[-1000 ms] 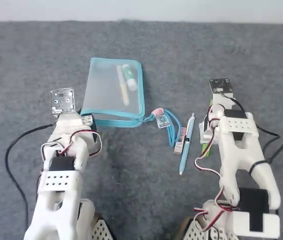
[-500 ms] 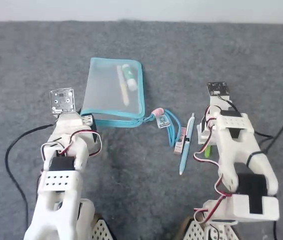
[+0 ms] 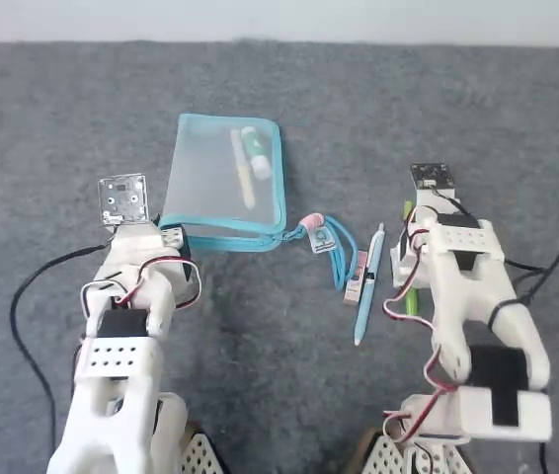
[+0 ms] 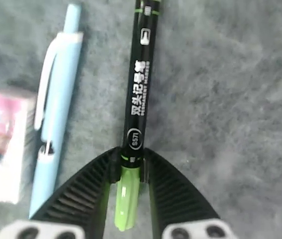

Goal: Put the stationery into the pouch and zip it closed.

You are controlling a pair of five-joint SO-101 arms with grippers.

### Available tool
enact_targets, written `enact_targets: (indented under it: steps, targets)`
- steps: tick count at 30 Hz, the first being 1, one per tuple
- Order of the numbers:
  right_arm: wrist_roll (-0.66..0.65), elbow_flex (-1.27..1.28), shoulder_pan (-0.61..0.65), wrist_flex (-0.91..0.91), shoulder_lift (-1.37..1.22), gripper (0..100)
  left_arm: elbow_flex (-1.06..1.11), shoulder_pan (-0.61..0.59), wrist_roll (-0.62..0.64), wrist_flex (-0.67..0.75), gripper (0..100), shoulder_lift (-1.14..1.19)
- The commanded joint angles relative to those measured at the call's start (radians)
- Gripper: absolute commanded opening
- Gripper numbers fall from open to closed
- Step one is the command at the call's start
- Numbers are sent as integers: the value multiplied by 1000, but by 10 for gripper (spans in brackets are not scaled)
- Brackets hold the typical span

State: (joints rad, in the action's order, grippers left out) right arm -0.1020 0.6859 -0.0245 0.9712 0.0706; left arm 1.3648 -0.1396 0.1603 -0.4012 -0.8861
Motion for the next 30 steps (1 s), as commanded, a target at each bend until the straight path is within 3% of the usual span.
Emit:
enact_targets:
  steps: [1, 10, 19, 23, 30]
  targets:
    - [-72, -23, 7, 85, 194, 7, -25, 9, 5, 20, 13, -9]
    - [-255, -48, 76, 387, 633, 6, -25, 40, 6, 25, 13, -3]
    - [-362, -48, 565, 559, 765, 6, -15, 187, 2, 25, 13, -5]
    - [-319, -54, 579, 542, 680, 6, -2, 249, -84, 23, 13, -8]
    - [-258, -106, 516, 461, 475, 6, 10, 299, -98, 23, 13, -9]
